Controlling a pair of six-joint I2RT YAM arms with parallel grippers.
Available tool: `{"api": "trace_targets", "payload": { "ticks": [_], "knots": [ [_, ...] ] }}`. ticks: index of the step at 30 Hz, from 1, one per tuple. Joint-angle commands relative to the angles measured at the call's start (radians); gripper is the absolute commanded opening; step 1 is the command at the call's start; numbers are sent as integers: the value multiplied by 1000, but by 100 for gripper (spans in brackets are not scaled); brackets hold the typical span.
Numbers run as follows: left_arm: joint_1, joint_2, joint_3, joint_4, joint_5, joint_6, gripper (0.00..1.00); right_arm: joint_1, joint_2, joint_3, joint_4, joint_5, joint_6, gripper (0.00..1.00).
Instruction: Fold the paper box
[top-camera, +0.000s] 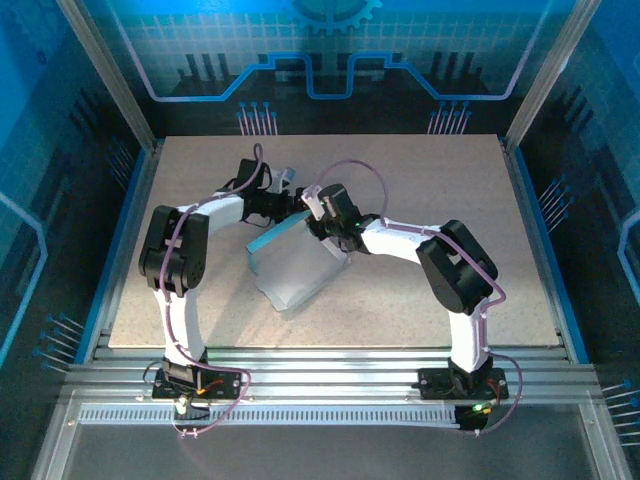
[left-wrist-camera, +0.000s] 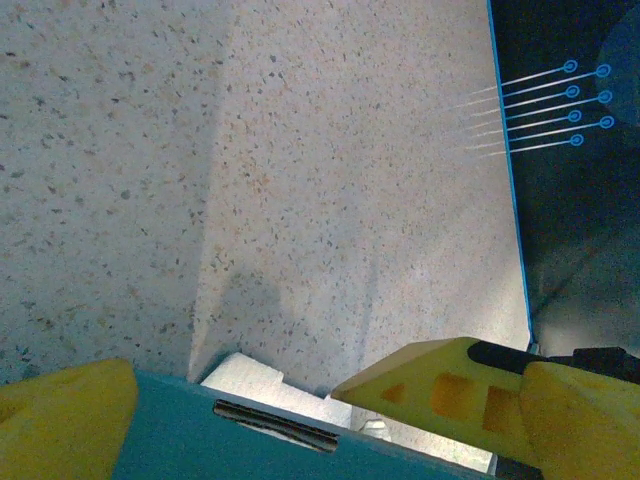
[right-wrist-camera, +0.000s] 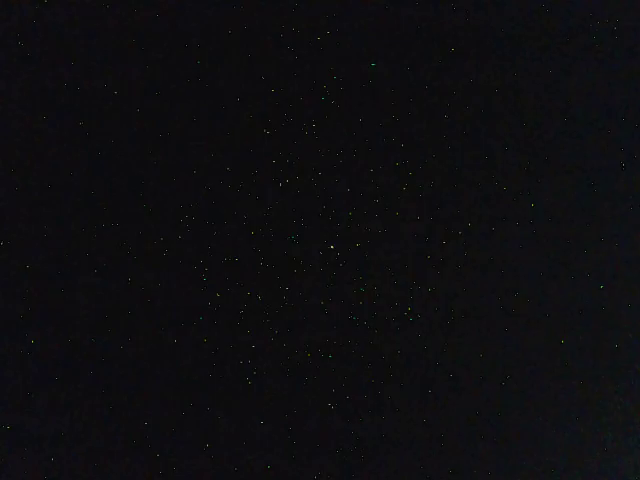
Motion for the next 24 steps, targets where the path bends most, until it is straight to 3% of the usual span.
{"api": "trace_targets", "payload": {
  "ticks": [1,8,16,24],
  "knots": [
    [-10,-3,45,-70,33,49,99,3,-10,-6,-22,4,15,26],
    [8,-8,129,-156,-9,91,99,1,-85,-70,-23,-23,61,47],
    [9,-7,222,-279,-62,145,99,-7,-217,-197,-5,-63,117,62],
    [9,-55,266,-446,-168,249,99,-58,-442,-353,-45,-126,259,94]
  ]
}}
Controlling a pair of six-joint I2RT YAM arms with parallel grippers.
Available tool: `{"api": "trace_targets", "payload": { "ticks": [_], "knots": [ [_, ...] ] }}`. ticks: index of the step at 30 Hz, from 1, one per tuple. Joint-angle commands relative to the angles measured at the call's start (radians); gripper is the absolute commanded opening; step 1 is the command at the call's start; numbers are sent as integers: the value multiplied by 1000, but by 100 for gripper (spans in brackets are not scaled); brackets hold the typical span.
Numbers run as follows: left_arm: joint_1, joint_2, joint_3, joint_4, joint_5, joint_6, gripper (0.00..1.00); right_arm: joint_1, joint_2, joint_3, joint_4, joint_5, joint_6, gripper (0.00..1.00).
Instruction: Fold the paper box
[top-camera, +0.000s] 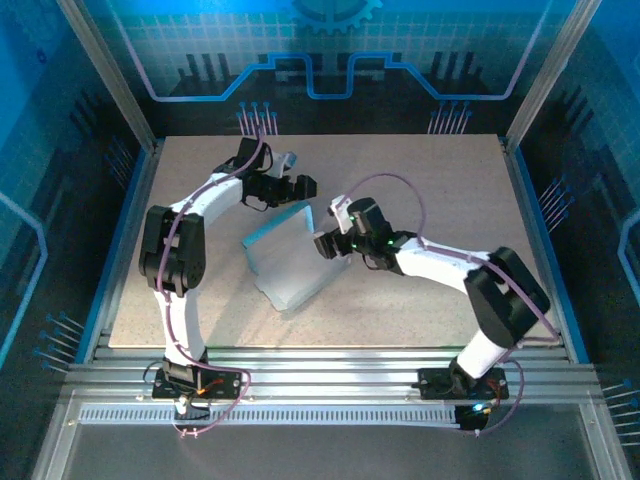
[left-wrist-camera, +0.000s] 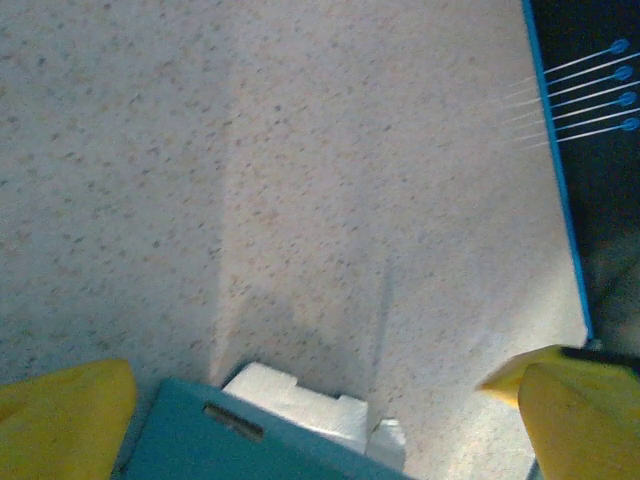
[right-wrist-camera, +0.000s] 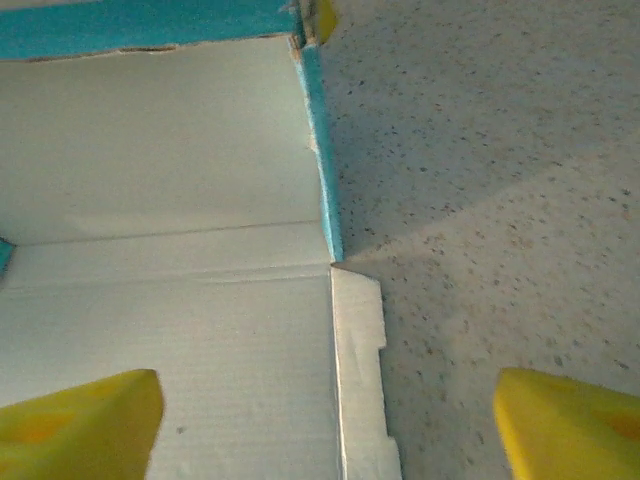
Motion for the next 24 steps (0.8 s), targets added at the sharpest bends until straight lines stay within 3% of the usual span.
{"api": "trace_targets", "payload": {
  "ticks": [1,10,19,24],
  "knots": [
    [8,-63,33,-128,-58,80,99,-35,-107,-26,-60,-45,98,97],
    [-3,-127,31,-198,-108,106,99,-46,-343,-125,-186,-102,125,100],
    [-49,-105,168,-389,-217,219,99,-52,-540,-161,-372,-134,189,100],
    [-49,-69,249,-467,-267,251,99,-54,-619,-200,-379,-167,244,100]
  ]
}}
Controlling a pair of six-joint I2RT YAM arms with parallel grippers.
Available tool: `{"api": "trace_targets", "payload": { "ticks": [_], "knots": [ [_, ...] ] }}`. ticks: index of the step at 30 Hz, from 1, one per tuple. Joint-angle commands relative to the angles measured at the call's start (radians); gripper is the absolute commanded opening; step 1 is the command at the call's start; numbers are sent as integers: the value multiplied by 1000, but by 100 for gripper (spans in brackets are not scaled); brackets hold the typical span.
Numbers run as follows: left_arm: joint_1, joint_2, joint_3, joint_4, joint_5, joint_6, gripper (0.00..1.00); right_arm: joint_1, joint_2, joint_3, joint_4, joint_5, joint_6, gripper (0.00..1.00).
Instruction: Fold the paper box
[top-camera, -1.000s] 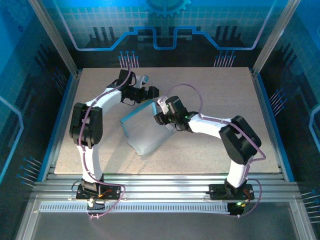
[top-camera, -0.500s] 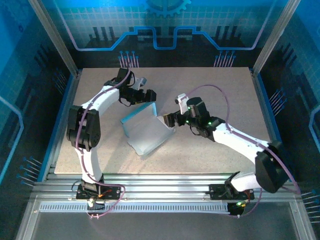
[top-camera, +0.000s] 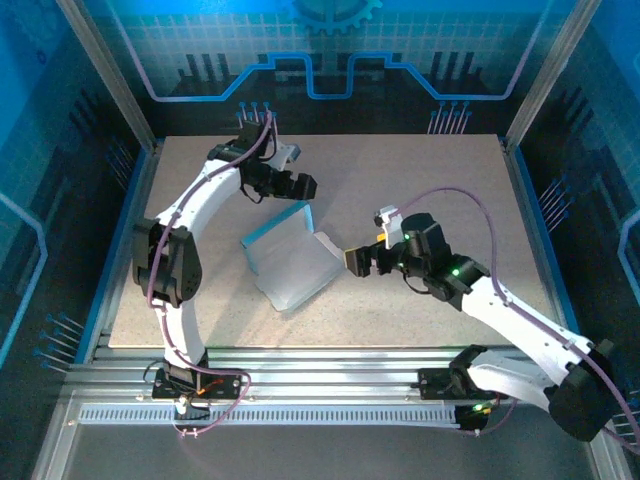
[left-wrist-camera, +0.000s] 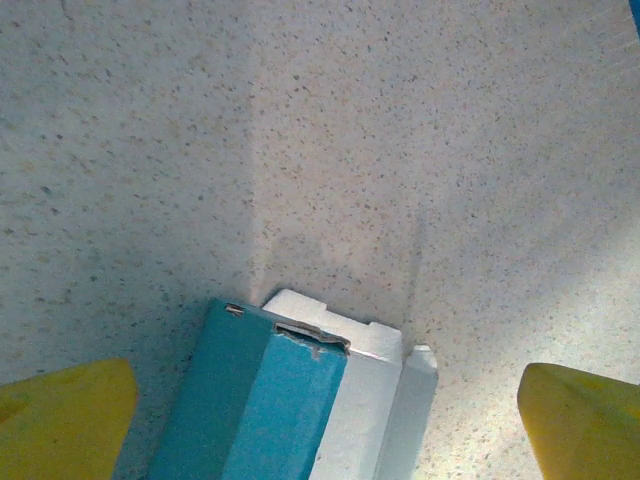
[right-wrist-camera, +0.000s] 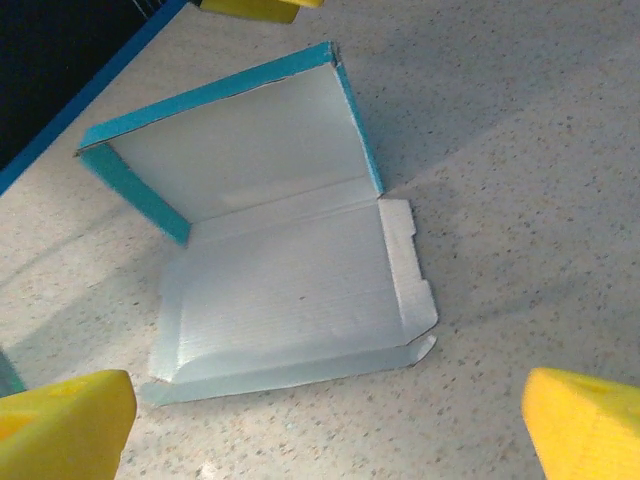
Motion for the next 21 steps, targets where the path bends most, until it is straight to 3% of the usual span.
{"api": "trace_targets", "payload": {
  "ticks": [1,10,21],
  "knots": [
    [4,24,65,-91,-61,39,99,-11,-49,-25,-54,-28,60,100],
    [5,13,45,-26,-51,7,99,-12,-75,-27,-108,9,98,100],
    [4,17,6,-17,-89,-14,99,-71,-103,-111,-55,-82,91,100]
  ]
}}
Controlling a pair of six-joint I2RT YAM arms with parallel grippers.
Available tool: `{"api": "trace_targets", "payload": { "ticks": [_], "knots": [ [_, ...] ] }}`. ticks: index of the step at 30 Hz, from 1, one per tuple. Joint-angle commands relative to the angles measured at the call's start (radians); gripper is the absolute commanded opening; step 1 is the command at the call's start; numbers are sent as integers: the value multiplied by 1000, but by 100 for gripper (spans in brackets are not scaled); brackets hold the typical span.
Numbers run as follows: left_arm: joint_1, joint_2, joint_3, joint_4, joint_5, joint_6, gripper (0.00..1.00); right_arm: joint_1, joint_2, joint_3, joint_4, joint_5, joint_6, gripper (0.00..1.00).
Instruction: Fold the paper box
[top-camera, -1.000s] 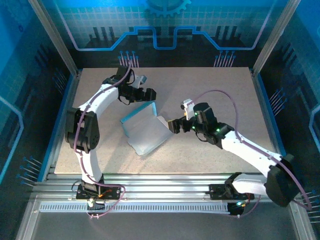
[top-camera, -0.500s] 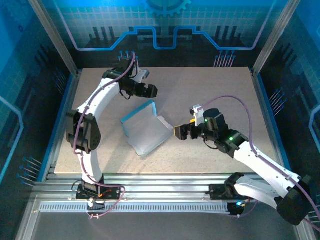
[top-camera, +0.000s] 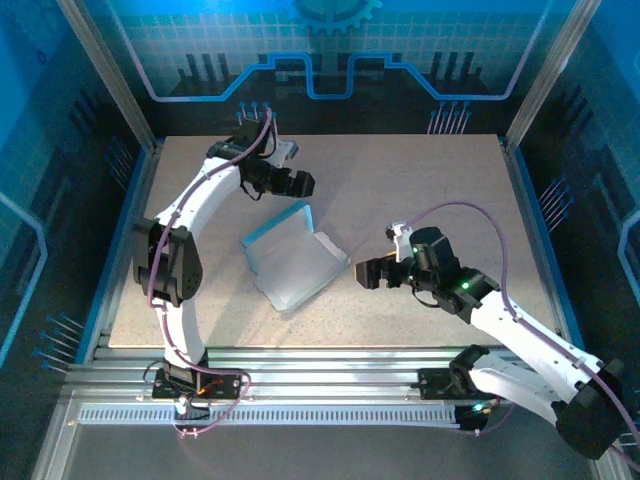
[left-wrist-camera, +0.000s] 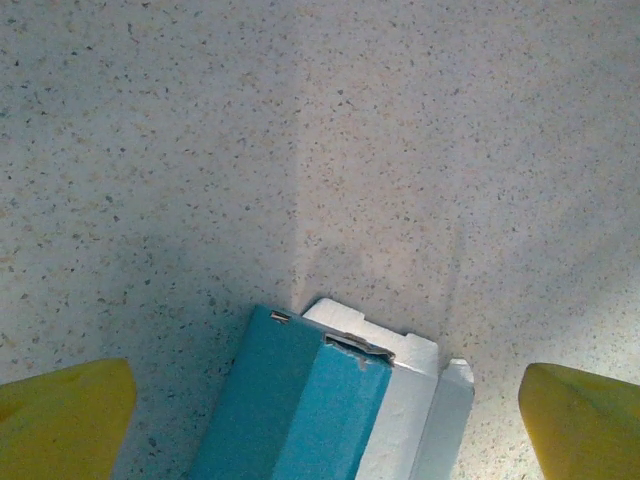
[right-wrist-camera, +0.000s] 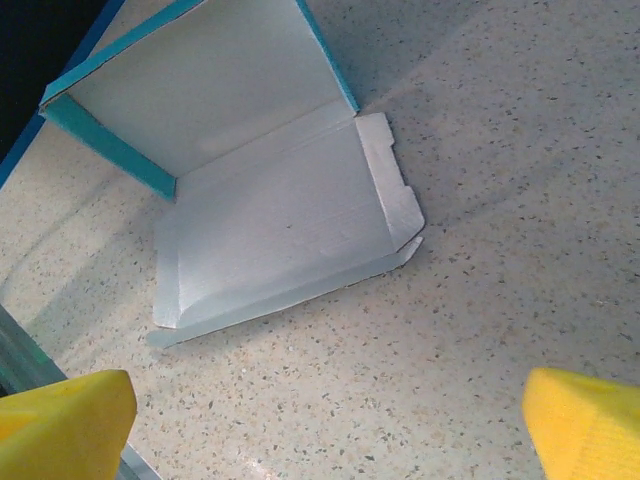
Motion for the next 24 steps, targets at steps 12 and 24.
{"api": "trace_targets", "payload": {
  "ticks": [12,24],
  "knots": [
    [-34,-39,23,-116,-64,114,99,-53,-27,-107,130,-153,21,100],
    [-113,106,155,-180,-142,160,97,-54,-72,-120,82,-152,7,100]
  ]
}}
